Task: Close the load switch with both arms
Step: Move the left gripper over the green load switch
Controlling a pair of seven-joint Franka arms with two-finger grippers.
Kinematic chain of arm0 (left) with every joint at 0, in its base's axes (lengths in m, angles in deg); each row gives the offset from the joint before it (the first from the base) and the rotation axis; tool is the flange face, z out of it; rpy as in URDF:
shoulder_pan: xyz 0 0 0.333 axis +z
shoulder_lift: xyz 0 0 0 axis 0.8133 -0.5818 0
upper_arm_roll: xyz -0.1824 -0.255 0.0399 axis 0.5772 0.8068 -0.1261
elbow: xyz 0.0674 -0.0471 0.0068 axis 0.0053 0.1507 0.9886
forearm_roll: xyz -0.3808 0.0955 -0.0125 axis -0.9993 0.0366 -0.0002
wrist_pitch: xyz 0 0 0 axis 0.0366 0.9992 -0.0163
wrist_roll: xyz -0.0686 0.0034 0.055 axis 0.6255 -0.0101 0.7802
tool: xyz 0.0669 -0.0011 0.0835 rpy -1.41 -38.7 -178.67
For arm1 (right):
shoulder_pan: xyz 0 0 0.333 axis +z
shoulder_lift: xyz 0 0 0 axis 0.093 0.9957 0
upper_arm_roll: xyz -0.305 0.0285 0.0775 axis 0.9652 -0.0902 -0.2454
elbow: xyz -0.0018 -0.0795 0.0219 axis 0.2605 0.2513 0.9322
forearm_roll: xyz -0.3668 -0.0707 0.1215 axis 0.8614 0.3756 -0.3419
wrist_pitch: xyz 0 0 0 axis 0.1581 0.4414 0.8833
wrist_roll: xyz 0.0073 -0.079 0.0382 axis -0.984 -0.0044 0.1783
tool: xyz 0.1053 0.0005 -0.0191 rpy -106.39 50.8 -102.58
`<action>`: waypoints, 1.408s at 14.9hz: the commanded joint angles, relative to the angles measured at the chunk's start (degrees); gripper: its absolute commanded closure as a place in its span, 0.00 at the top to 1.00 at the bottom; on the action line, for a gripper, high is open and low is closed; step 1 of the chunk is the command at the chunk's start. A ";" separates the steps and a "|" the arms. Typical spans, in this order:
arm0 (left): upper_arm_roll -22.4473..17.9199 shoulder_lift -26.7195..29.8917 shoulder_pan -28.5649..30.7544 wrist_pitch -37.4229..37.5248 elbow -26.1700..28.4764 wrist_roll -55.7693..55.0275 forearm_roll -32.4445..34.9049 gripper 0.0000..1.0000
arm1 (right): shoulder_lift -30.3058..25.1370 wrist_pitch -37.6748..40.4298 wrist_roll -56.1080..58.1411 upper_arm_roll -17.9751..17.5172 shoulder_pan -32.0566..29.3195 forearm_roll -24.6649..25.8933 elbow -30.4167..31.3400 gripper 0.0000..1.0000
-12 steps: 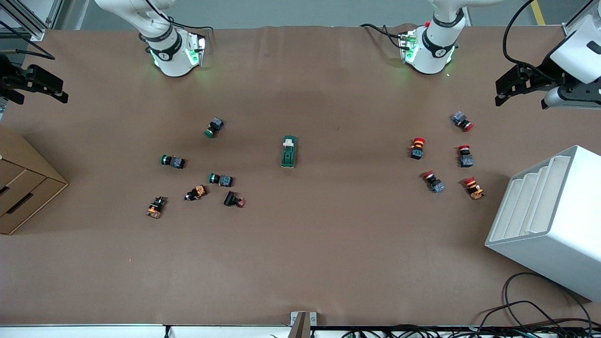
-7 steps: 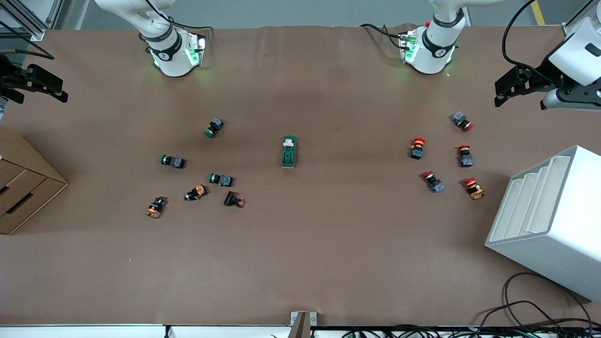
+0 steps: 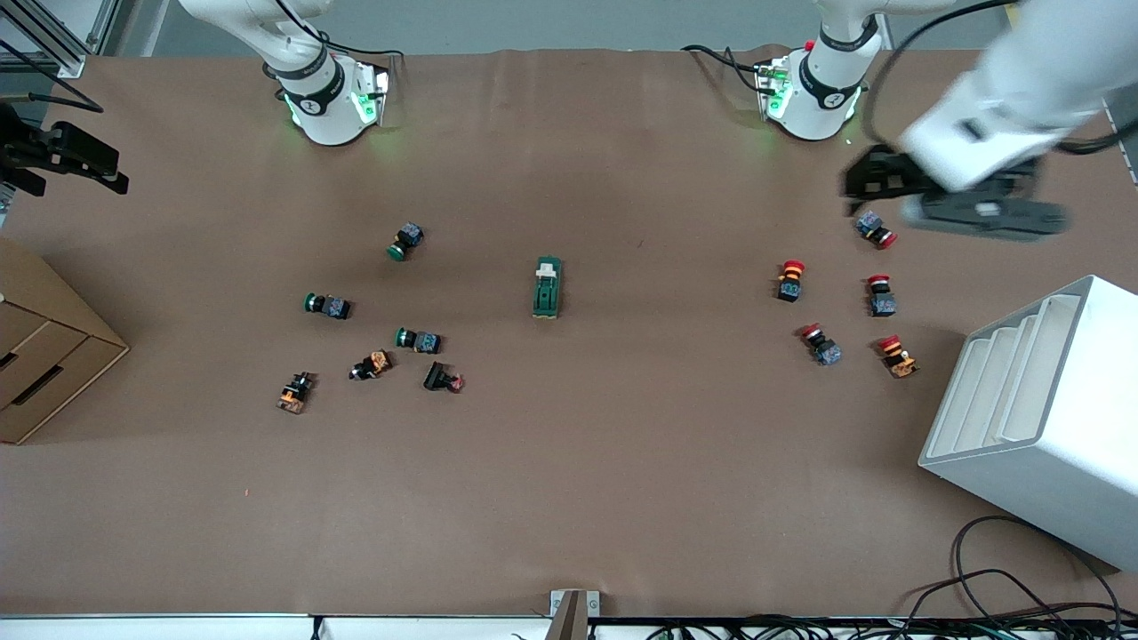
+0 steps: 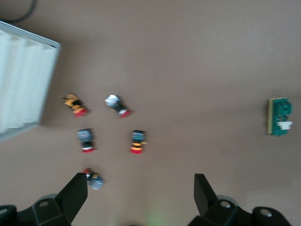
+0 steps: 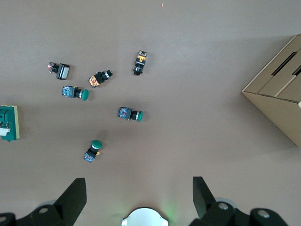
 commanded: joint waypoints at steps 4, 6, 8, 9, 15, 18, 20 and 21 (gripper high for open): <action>3.35 -4.77 -12.53 -9.21 3.48 -23.81 0.67 1.00 | -1.08 -0.49 0.09 0.12 0.35 0.34 -0.75 1.00; 3.43 -7.93 -17.90 -12.64 3.57 -32.77 3.81 1.00 | -0.21 -0.85 0.18 0.12 0.26 0.25 -1.45 1.00; 3.43 -11.44 -23.35 -16.33 3.49 -43.40 7.16 1.00 | 0.41 -0.94 0.27 0.12 0.09 0.87 -1.45 1.00; 3.43 -13.55 -25.90 -18.26 3.49 -49.28 9.00 1.00 | 1.54 -1.20 0.27 0.21 0.00 0.96 -1.36 1.00; 3.43 -23.04 -36.89 -24.07 3.40 -73.20 19.55 1.00 | 6.90 -6.89 0.36 0.39 -0.97 -0.18 -1.45 1.00; 3.52 -28.06 -41.11 -26.28 3.40 -83.24 28.59 1.00 | 8.06 -7.53 -0.95 0.13 0.34 -0.18 -0.67 1.00; 3.43 -31.31 -44.01 -26.28 3.31 -87.90 34.13 1.00 | 8.67 -8.14 -11.18 0.04 2.62 -1.14 0.39 1.00; 3.52 -32.72 -44.98 -26.37 3.14 -90.80 36.77 1.00 | 9.46 -9.19 -17.77 0.04 4.11 -2.28 0.74 1.00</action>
